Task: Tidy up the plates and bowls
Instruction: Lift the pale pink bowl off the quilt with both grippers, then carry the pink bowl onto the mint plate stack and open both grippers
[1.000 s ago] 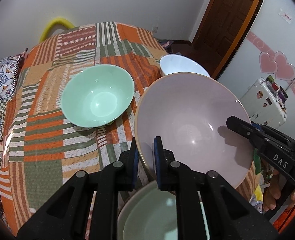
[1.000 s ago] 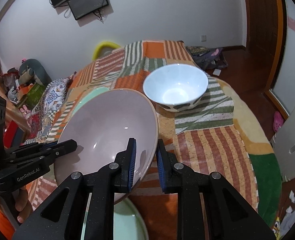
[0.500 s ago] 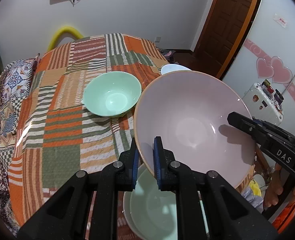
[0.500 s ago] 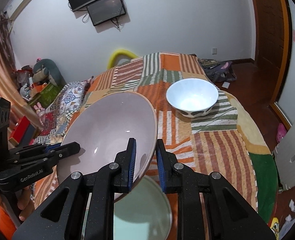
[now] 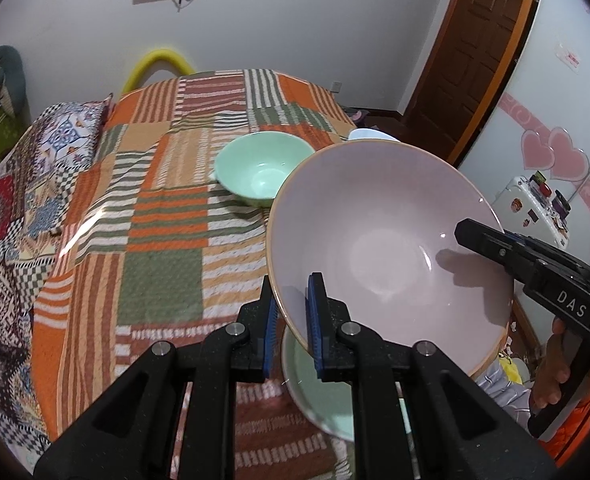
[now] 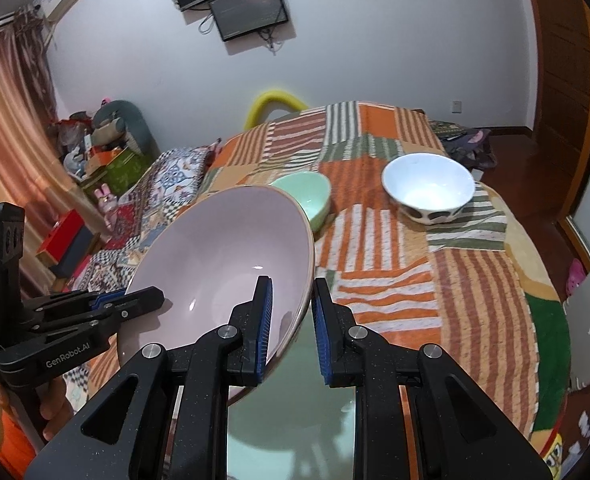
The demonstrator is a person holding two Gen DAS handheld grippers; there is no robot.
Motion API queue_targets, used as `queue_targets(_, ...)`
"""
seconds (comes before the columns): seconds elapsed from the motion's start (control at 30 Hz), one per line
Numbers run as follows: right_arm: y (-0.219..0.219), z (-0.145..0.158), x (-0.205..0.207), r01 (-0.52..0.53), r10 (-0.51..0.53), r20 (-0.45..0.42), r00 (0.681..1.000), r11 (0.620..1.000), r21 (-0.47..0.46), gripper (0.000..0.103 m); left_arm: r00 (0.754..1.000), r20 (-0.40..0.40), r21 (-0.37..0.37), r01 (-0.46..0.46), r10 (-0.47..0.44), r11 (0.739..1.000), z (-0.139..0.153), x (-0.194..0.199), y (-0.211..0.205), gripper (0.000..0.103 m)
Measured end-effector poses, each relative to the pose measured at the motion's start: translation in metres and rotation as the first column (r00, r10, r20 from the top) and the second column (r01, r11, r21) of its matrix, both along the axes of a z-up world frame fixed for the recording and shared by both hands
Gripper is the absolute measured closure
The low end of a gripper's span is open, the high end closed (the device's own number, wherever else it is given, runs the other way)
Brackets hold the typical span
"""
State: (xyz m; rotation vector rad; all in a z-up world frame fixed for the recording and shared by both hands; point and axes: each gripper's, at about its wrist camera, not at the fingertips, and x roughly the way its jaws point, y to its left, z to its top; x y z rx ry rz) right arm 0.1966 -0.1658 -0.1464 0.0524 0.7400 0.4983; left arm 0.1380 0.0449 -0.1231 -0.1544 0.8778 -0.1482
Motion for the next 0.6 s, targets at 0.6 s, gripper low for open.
queue_targets(0.6, 0.062, -0.019, -0.016, -0.145, 0.144, -0.045, 0.989, 0.989, -0.027, 0.085, 0.99, -0.025, 0.025, -0.136, 0.137, 0.99, -0.016, -0.049, 0.062, 0.089)
